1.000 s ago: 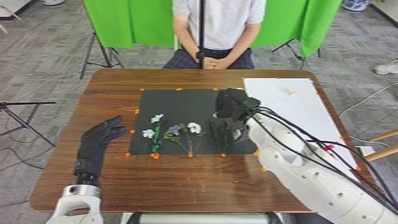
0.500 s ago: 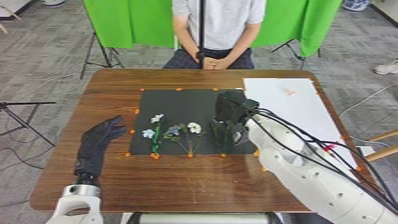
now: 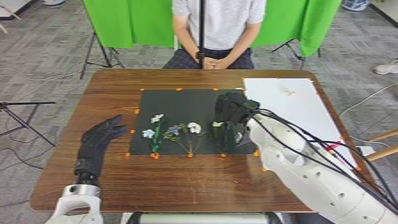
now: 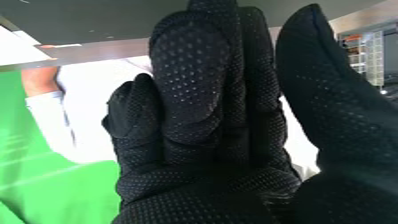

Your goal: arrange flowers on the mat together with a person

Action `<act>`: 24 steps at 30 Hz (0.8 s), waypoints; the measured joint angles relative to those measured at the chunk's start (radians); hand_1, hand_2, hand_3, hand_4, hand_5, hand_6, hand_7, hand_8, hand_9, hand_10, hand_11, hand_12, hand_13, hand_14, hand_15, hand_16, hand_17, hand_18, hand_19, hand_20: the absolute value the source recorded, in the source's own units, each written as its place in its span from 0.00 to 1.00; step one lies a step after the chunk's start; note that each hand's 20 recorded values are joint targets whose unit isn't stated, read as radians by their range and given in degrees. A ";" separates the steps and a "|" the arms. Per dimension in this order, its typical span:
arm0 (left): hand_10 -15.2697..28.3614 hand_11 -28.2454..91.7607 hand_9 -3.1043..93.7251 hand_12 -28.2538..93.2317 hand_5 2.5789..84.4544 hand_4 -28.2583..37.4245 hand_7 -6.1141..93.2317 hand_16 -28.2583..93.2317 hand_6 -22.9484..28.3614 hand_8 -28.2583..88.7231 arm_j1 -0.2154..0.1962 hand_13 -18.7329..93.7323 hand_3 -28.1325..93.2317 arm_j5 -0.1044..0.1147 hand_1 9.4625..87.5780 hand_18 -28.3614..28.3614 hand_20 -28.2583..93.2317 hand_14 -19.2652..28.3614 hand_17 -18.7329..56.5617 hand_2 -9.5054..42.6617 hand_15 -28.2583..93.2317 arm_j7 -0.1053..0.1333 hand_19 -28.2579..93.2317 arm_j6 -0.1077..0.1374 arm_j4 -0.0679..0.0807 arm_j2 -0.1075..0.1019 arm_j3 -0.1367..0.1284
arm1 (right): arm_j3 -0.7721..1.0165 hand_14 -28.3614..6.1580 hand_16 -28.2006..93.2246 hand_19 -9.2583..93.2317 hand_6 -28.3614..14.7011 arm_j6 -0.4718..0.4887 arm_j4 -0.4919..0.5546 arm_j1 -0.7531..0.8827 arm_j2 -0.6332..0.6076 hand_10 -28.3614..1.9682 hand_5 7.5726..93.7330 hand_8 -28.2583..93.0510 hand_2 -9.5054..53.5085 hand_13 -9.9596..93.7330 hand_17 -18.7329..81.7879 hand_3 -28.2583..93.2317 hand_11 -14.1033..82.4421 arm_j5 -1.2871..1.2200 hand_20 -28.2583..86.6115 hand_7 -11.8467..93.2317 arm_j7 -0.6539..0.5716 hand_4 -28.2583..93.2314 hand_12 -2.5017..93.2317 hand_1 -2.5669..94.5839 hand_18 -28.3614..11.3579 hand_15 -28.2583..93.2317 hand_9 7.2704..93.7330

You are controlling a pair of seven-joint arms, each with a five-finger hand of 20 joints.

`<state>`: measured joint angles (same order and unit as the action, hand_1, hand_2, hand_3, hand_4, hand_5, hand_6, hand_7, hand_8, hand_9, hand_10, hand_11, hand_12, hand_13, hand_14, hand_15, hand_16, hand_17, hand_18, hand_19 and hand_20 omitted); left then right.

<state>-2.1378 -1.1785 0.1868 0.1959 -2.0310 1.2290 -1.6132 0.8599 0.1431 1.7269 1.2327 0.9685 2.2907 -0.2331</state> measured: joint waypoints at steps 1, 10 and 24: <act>0.70 0.41 0.56 0.35 0.57 0.05 0.20 0.23 0.51 0.19 0.000 0.52 0.77 0.000 0.20 0.70 0.37 0.78 0.37 0.32 0.40 0.000 0.30 0.000 0.000 0.000 0.000 | 0.001 0.75 0.49 0.97 0.76 0.001 0.000 0.000 0.000 0.54 0.74 0.20 0.00 0.96 0.72 0.80 0.37 0.001 0.53 0.28 0.000 0.04 0.27 0.48 0.32 0.62 0.86; 0.70 0.42 0.56 0.35 0.57 0.06 0.20 0.23 0.51 0.19 0.000 0.52 0.76 0.000 0.20 0.70 0.37 0.78 0.37 0.31 0.40 -0.001 0.30 -0.001 0.000 0.000 0.000 | 0.082 0.74 0.49 0.97 0.76 0.001 0.017 0.030 0.021 0.53 0.74 0.15 0.00 0.96 0.72 0.82 0.37 0.005 0.53 0.27 -0.002 0.03 0.27 0.45 0.32 0.62 0.86; 0.70 0.42 0.56 0.35 0.57 0.05 0.21 0.22 0.51 0.19 0.002 0.52 0.77 0.000 0.20 0.70 0.37 0.78 0.37 0.31 0.41 0.000 0.31 -0.002 0.000 0.001 -0.001 | 0.632 0.35 0.37 0.23 0.63 -0.186 0.269 0.274 0.160 0.40 0.40 0.17 0.20 0.40 0.36 0.78 0.18 -0.530 0.47 0.18 0.187 0.09 0.15 0.15 0.30 0.29 0.37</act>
<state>-2.1353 -1.1790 0.1872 0.1938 -2.0306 1.2296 -1.6139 1.4924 -0.0431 1.9962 1.5070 1.1284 1.7602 -0.0462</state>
